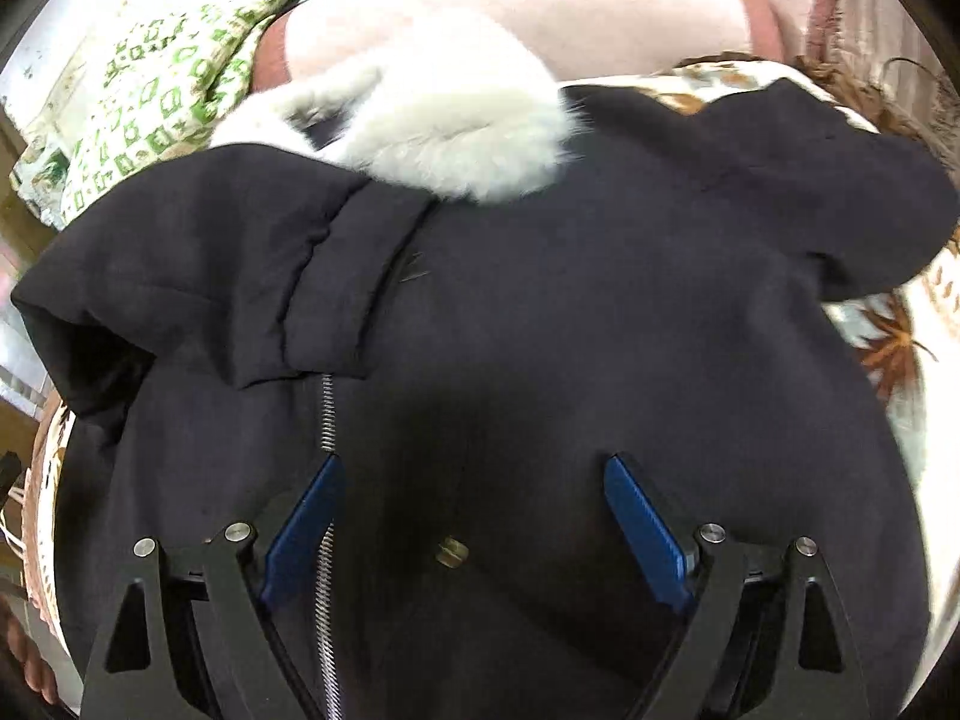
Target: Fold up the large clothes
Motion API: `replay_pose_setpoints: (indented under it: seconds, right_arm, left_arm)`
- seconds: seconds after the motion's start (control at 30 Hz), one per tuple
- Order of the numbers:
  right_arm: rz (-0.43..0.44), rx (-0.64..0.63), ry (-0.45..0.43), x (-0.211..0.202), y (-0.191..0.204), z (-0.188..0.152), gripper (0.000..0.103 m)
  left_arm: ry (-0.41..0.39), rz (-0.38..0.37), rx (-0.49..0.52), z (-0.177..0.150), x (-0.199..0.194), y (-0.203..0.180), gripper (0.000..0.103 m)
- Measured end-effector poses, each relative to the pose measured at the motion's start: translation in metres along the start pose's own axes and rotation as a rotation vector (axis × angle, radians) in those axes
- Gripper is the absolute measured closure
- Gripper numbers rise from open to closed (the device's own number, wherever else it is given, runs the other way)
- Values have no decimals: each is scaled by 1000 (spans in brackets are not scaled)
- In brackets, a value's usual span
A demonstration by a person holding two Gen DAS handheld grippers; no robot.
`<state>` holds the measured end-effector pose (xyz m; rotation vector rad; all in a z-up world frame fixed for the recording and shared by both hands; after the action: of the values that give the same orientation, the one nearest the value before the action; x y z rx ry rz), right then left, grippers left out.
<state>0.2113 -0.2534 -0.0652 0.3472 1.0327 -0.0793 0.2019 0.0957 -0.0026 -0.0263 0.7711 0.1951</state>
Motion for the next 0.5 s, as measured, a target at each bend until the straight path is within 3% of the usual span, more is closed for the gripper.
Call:
replay_pose_setpoints:
  seconds: [0.2,0.33,0.5]
  right_arm:
    - [174,-37,25,-3,27,0,12]
    - [171,-26,-13,-21,17,0,12]
    - [88,38,-73,-40,-18,4,12]
  left_arm:
    - [28,3,-13,0,7,4,25]
    - [36,8,-27,1,9,10,25]
    - [28,33,-45,3,9,18,25]
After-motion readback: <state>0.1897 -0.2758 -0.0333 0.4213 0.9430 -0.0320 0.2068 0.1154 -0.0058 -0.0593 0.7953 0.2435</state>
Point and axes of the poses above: each gripper's, at about its wrist camera, not at the fingertips, and x roughly the way its jaws point, y to its left, z to its top, the point moved 1 cm from there along x, roughly the way its jaws point
